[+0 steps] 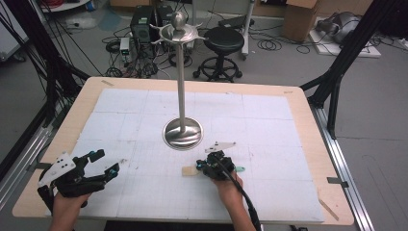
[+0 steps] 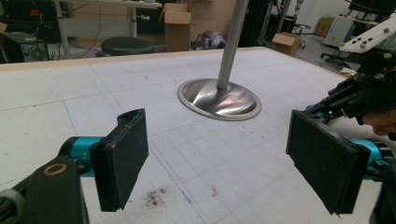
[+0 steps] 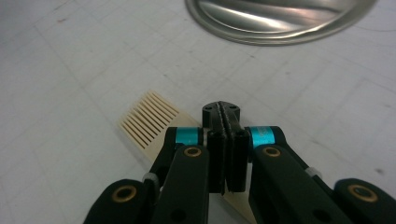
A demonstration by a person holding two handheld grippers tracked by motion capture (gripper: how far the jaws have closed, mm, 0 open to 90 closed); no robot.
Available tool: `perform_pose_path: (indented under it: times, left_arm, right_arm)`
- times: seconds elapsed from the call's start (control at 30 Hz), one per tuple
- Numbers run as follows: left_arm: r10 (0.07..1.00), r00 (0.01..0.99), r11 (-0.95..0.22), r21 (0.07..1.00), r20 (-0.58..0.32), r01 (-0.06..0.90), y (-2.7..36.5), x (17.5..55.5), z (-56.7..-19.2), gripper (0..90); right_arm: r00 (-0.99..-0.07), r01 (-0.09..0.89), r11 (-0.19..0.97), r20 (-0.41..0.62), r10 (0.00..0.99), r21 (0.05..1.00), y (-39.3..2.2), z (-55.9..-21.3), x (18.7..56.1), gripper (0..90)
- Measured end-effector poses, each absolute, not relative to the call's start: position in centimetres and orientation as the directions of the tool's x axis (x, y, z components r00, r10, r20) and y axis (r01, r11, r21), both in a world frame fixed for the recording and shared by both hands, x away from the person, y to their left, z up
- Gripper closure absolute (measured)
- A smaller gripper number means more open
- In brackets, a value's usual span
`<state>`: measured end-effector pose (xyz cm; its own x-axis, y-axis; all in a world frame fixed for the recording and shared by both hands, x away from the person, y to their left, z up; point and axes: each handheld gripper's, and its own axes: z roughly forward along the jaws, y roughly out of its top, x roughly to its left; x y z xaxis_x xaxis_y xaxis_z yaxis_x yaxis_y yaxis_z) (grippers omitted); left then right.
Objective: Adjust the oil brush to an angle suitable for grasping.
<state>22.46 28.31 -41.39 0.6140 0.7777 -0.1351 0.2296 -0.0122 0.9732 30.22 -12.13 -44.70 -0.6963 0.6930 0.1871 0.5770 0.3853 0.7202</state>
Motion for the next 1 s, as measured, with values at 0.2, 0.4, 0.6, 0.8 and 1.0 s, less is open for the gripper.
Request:
perform_pose_path:
  times: [0.2,0.4,0.6,0.8,1.0]
  left_arm:
    - [0.778,0.613,-0.014,0.973,-0.135,0.232,28.3,22.5,-41.4,21.2]
    - [0.779,0.611,-0.012,0.972,-0.138,0.234,28.3,22.5,-41.4,21.3]
    - [0.782,0.607,-0.006,0.972,-0.142,0.236,28.4,22.5,-41.4,21.3]
    - [0.781,0.609,-0.011,0.971,-0.140,0.237,28.3,22.5,-41.5,21.3]
    - [0.780,0.610,-0.013,0.971,-0.139,0.238,28.2,22.5,-41.5,21.4]
  right_arm:
    - [-0.720,0.564,0.399,0.194,0.666,0.723,-11.4,-44.8,29.9,86.3]
    - [-0.694,0.552,0.349,0.186,0.695,0.757,-13.9,-43.9,29.8,87.0]
    - [-0.591,0.551,0.259,0.152,0.793,0.793,-19.2,-42.9,29.4,89.2]
    - [-0.483,0.588,0.234,0.104,0.870,0.774,-23.7,-43.8,28.8,89.2]
    - [-0.440,0.630,0.217,0.112,0.891,0.746,-25.9,-44.4,27.9,89.2]
